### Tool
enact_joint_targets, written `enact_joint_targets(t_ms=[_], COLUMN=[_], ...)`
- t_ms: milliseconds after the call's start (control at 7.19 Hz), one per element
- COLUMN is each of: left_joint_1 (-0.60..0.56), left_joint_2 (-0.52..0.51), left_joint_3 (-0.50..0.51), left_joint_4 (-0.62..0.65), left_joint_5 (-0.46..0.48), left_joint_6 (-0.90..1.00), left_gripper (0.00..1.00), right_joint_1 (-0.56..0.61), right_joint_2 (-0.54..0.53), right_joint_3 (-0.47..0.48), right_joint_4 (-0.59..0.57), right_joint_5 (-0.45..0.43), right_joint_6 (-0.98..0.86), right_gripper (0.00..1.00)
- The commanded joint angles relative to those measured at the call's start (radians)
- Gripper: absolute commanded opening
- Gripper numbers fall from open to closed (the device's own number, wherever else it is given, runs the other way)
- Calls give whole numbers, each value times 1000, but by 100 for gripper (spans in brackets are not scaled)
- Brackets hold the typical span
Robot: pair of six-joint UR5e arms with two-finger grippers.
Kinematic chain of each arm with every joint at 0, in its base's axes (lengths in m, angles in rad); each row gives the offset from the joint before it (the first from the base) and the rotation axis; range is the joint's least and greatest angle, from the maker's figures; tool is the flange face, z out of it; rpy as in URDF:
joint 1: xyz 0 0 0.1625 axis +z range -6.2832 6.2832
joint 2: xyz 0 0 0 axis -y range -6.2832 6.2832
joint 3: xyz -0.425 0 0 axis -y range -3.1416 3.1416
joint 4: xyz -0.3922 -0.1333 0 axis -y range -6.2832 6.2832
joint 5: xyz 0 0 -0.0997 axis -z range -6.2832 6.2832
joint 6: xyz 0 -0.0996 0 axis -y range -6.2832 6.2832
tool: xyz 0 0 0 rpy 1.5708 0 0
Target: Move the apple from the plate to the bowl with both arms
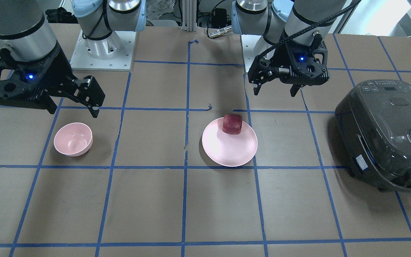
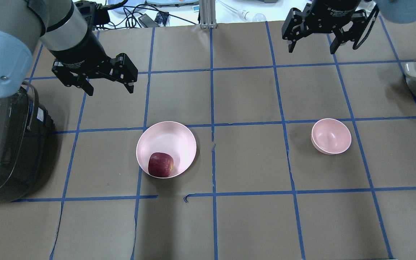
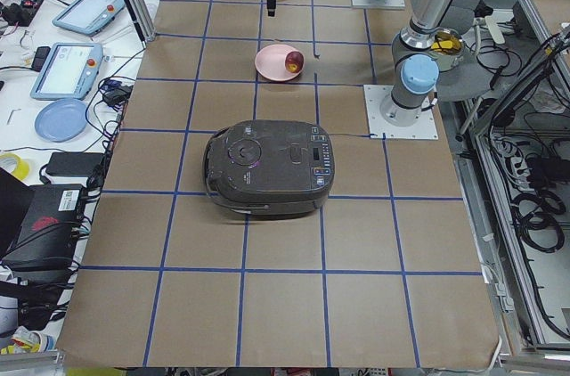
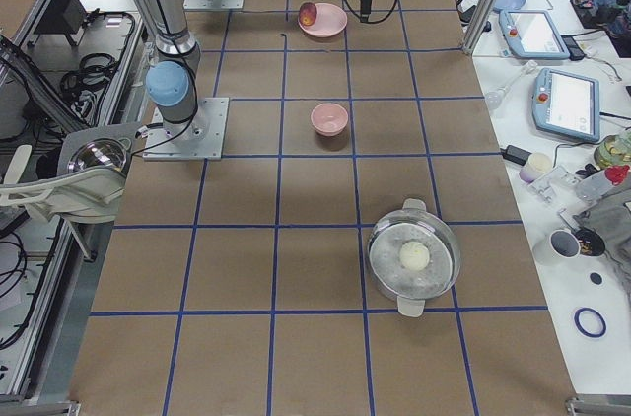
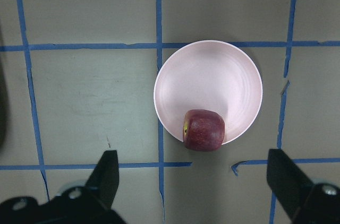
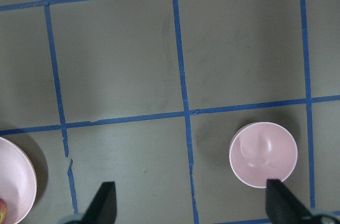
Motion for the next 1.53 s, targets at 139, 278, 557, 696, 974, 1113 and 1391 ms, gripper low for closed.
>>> enact_joint_targets(t_ms=[139, 278, 557, 696, 974, 1113, 1391], left_joint_1=[0, 0, -3, -3, -2, -2, -2], left_joint_2=[1, 1, 14, 11, 11, 10, 10], left_joint_3=[-1, -1, 1, 0, -2, -2, -2], left_joint_4=[0, 0, -6, -3, -2, -2, -3], left_joint_5=[0, 0, -14, -20, -18, -18, -17], left_joint_6=[0, 0, 0, 0, 0, 0, 0], left_gripper=[100, 100, 100, 100, 100, 100, 100], right_joint_1=[0, 0, -2, -2, -2, -2, -2], right_joint_2=[0, 0, -2, -2, -2, -2, -2], right_joint_3=[0, 0, 2, 2, 2, 2, 2], right_joint_4=[0, 0, 1, 1, 0, 0, 0], right_joint_5=[-3, -2, -3, -2, -2, -2, -2], right_joint_6=[0, 0, 0, 0, 0, 0, 0], right_gripper=[100, 100, 100, 100, 100, 100, 100])
